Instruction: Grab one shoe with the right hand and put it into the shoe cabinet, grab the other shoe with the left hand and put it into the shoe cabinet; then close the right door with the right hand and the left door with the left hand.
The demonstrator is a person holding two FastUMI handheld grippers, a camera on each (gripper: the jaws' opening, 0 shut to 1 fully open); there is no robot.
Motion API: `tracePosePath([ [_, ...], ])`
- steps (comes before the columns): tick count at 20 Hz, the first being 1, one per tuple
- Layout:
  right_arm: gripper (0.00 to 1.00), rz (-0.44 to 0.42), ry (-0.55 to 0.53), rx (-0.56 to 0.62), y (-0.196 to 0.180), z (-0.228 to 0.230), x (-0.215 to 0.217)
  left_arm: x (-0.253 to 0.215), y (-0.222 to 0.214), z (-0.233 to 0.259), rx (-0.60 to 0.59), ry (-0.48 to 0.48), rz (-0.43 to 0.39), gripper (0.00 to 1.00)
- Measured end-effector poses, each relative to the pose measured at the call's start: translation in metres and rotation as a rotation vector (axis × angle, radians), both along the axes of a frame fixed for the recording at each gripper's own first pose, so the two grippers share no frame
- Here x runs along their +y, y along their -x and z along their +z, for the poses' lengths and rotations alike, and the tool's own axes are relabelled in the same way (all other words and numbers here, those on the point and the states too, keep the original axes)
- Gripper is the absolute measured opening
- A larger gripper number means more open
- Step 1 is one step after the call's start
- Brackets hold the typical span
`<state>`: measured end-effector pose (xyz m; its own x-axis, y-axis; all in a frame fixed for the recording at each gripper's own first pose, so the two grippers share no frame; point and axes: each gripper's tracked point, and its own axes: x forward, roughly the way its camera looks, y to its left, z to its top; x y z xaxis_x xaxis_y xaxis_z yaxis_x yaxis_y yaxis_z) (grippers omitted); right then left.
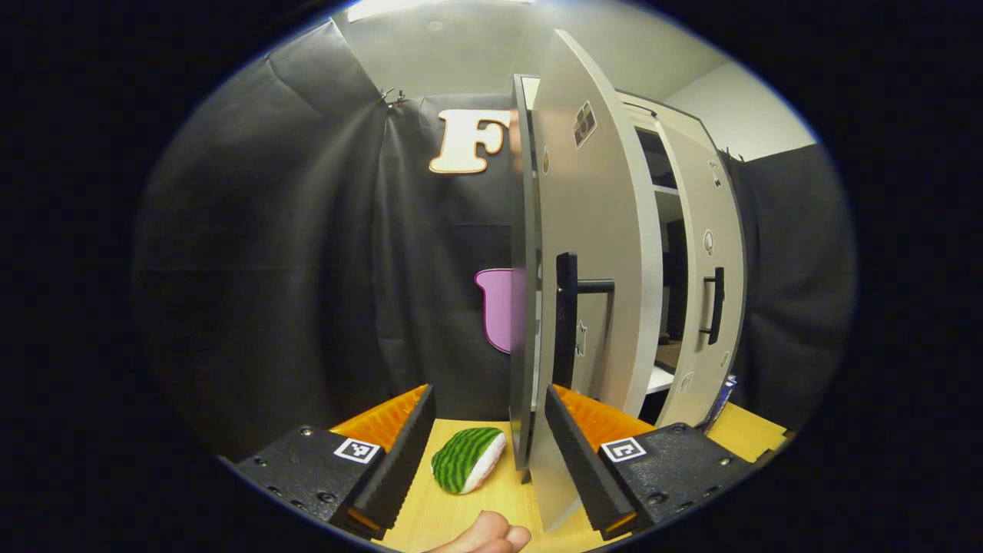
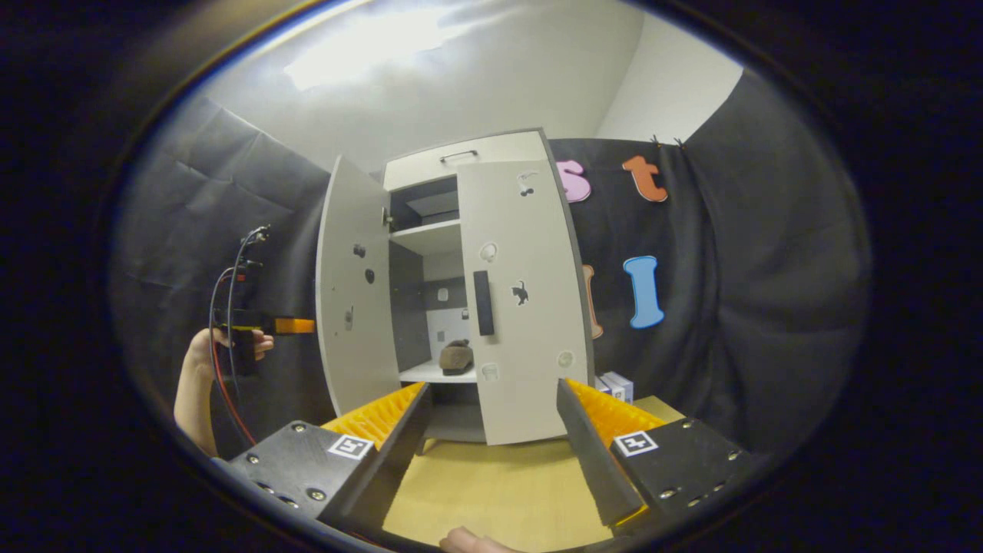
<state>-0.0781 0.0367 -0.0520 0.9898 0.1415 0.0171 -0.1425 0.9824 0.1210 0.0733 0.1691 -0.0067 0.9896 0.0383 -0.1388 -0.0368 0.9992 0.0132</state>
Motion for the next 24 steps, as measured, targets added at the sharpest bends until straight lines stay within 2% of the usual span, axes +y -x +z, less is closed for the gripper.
tracePosePath([
  [4, 0.98, 0.006, 0.011, -0.005, -0.001, 0.000, 0.004, -0.002, -0.001, 0.003, -0.026, 0.018, -0.002, 0.89],
  [8, 0.98, -0.008, 0.015, 0.002, -0.004, -0.005, 0.003, -0.009, -0.004, 0.002, -0.029, 0.045, -0.042, 0.89],
  [14, 0.98, -0.038, 0.030, 0.012, -0.010, -0.011, -0.003, -0.060, -0.009, 0.004, -0.062, 0.030, -0.106, 0.88],
  [17, 0.98, -0.045, 0.034, 0.020, -0.013, -0.014, -0.009, -0.083, -0.018, -0.003, -0.050, 0.059, -0.134, 0.89],
  [21, 0.98, -0.062, 0.019, 0.025, -0.012, -0.018, -0.021, -0.092, -0.034, -0.015, -0.024, 0.094, -0.106, 0.90],
  [24, 0.98, -0.080, 0.002, 0.033, -0.014, -0.021, -0.034, -0.102, -0.046, -0.015, -0.039, 0.097, -0.128, 0.88],
])
